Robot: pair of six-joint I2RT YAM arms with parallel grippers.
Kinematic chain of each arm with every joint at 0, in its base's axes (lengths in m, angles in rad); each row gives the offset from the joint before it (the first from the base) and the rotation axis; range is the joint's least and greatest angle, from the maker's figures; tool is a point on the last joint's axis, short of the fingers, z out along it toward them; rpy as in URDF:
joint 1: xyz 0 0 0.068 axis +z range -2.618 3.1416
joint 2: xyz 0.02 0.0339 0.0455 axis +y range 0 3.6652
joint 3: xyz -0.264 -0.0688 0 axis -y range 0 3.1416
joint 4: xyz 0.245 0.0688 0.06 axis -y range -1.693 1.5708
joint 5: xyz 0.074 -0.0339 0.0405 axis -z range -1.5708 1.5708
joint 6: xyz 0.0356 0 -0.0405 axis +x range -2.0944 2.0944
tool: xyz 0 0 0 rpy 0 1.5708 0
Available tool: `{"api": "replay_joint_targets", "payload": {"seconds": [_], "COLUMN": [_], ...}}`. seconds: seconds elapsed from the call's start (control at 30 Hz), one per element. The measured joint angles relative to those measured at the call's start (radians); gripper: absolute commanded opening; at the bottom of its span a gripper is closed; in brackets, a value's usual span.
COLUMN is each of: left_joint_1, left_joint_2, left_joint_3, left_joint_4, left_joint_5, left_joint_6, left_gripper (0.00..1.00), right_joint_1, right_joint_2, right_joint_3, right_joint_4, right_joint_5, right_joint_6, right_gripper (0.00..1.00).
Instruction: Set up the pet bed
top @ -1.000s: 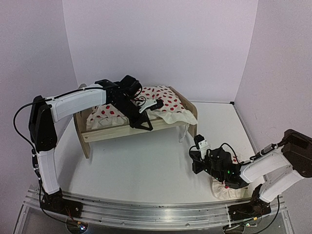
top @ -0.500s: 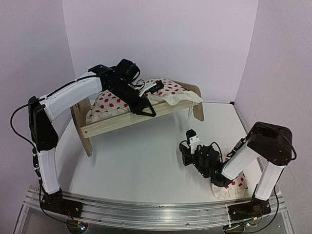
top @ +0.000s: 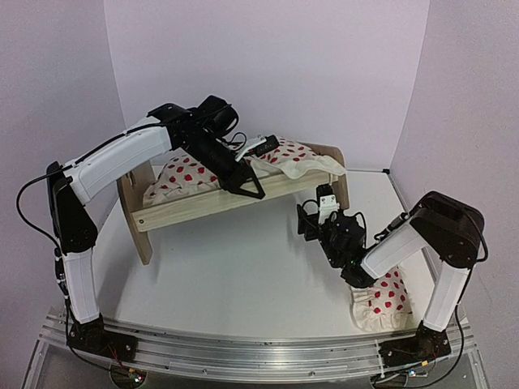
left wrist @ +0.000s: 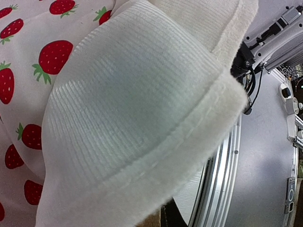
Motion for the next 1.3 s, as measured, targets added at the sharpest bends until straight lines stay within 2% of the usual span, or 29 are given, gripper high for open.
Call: {"api": "replay_joint_targets", "payload": {"seconds": [0.1,0.33,0.37,0.4,0.7,0.87,1.1,1.3], "left_joint_1": [0.005,0.012,0.012,0.011,0.006,0.004,0.004,0.015], "left_joint_2": [0.000,0.000,0.000,0.000,0.000,-0.008,-0.048,-0.047], "left_joint_3": [0.011,0.023,0.024,0.024,0.024,-0.003,-0.201,-0.396], "left_joint_4": [0.000,0.001,0.001,0.005,0.008,0.035,0.134,0.266], "left_joint_5": [0.005,0.016,0.016,0.016,0.014,-0.008,-0.076,-0.156], "left_joint_6": [-0.006,-0.018,-0.019,-0.022,-0.028,-0.030,0.055,0.173], "left_gripper": [0.00,0.00,0.00,0.00,0.00,0.00,0.00,0.00], "right_joint_1": [-0.007,-0.055,-0.063,-0.067,-0.073,-0.058,0.026,0.032], "right_joint_2": [0.021,0.041,0.041,0.041,0.030,-0.062,-0.343,-0.371], "right_joint_3": [0.044,0.089,0.089,0.089,0.023,-0.061,-0.106,-0.118], "right_joint_4": [0.000,-0.001,-0.003,-0.003,0.000,-0.040,-0.382,-0.666], "right_joint_5": [0.017,0.060,0.064,0.064,0.007,-0.051,-0.161,-0.327], "right_joint_6": [-0.012,-0.028,-0.028,-0.031,-0.012,0.055,0.288,0.467], "right_gripper": [0.70,0.10,0.03,0.00,0.00,0.00,0.00,0.00]}}
